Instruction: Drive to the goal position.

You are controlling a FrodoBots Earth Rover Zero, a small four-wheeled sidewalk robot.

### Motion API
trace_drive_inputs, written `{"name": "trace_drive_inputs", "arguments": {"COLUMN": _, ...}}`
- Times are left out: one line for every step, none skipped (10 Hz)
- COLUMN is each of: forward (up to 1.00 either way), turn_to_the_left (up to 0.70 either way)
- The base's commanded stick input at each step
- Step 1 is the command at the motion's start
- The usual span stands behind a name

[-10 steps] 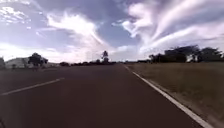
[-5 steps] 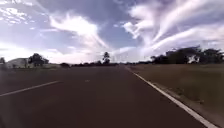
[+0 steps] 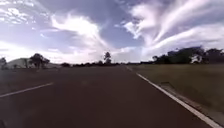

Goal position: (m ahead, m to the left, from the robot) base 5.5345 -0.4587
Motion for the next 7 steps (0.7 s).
{"name": "trace_drive_inputs", "arguments": {"forward": 1.00, "turn_to_the_left": 0.00}}
{"name": "trace_drive_inputs", "arguments": {"forward": 1.00, "turn_to_the_left": 0.00}}
{"name": "trace_drive_inputs", "arguments": {"forward": 1.00, "turn_to_the_left": 0.00}}
{"name": "trace_drive_inputs", "arguments": {"forward": 1.00, "turn_to_the_left": 0.00}}
{"name": "trace_drive_inputs", "arguments": {"forward": 1.00, "turn_to_the_left": 0.00}}
{"name": "trace_drive_inputs", "arguments": {"forward": 1.00, "turn_to_the_left": 0.00}}
{"name": "trace_drive_inputs", "arguments": {"forward": 1.00, "turn_to_the_left": 0.00}}
